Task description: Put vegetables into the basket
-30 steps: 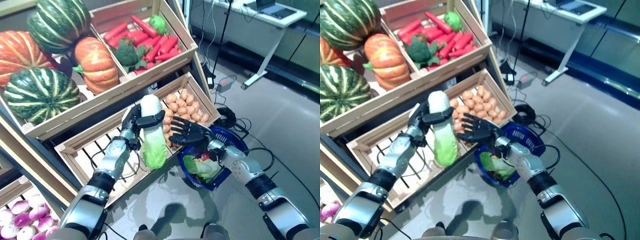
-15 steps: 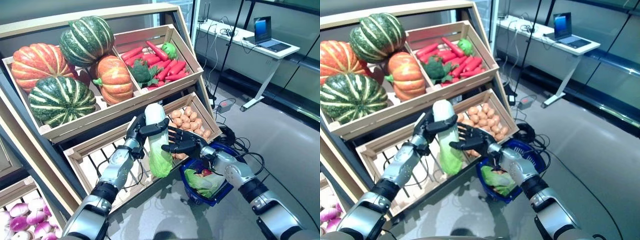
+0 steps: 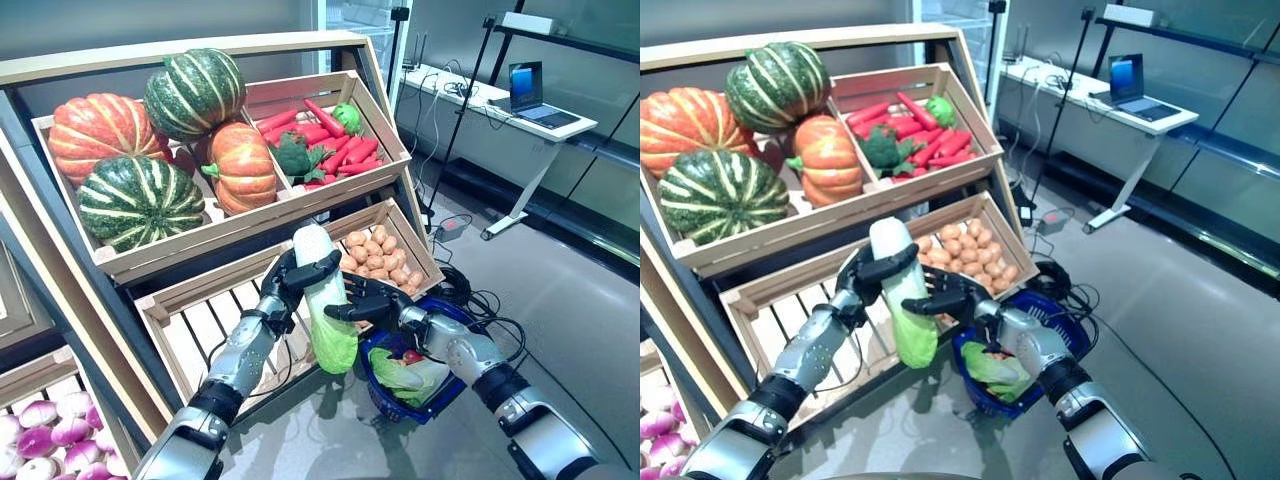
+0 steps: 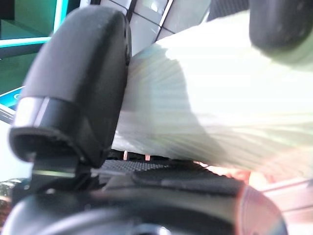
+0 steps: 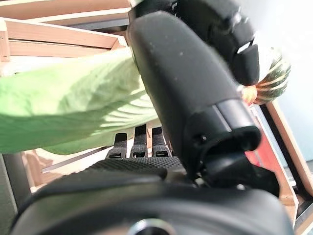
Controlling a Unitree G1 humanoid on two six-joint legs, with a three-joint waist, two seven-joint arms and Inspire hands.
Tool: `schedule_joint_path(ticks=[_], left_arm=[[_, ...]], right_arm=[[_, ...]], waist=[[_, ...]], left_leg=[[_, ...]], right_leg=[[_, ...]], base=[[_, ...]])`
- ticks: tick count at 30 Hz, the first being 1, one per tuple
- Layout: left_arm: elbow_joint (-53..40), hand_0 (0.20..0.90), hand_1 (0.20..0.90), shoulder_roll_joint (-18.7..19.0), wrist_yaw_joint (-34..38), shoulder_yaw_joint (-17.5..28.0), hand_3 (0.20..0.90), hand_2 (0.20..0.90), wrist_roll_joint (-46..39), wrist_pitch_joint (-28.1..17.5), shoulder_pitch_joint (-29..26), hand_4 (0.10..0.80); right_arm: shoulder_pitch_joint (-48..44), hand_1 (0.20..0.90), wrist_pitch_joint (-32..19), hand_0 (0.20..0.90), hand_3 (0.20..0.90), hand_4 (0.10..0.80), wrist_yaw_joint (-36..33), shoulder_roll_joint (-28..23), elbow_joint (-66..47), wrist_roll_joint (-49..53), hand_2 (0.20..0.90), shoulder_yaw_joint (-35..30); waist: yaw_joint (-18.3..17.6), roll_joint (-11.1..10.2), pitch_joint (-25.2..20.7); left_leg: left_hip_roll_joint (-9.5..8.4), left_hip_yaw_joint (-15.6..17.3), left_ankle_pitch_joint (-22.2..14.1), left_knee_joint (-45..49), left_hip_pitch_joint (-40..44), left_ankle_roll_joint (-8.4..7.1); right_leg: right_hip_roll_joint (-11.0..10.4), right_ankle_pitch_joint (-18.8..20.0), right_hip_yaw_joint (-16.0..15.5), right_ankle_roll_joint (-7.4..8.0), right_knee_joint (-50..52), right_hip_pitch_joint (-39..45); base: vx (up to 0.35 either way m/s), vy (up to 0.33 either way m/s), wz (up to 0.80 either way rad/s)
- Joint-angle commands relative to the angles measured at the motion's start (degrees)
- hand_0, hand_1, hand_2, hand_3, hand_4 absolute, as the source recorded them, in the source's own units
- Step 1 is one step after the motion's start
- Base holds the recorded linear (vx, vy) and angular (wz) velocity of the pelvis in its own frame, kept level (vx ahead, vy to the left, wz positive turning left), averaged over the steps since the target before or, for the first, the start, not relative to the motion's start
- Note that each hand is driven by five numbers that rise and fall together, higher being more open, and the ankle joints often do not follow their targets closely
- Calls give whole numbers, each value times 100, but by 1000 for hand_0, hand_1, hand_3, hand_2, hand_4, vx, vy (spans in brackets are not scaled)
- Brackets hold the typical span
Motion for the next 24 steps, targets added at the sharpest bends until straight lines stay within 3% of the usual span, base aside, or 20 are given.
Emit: schedule_joint_path(ticks=[1,17,24], left_arm=[[-1207,300,300,-679,-1142,-214,300,300,-597,-519,-1030,400],[-1794,300,300,-904,-2003,-731,300,300,-599,-274,-1131,400],[-1899,300,300,-971,-2163,-845,300,300,-1090,30,-1113,400]], right_arm=[[-563,900,85,900,900,800,265,578,303,-140,900,137],[-908,900,573,900,900,800,559,981,1472,-235,900,187],[-995,900,192,900,900,800,1235,1108,1384,524,900,184]], waist=[[95,72,-285],[222,77,-345],[242,98,-347]], left_leg=[[-146,-66,-181,-18,26,115],[-198,-199,-263,-28,111,165],[-207,-233,-257,-28,118,168]], right_leg=[[-57,39,-29,-340,132,-43],[-59,50,-27,-361,84,69],[-62,49,-18,-374,106,72]], base=[[0,0,0],[6,0,1],[0,0,0]])
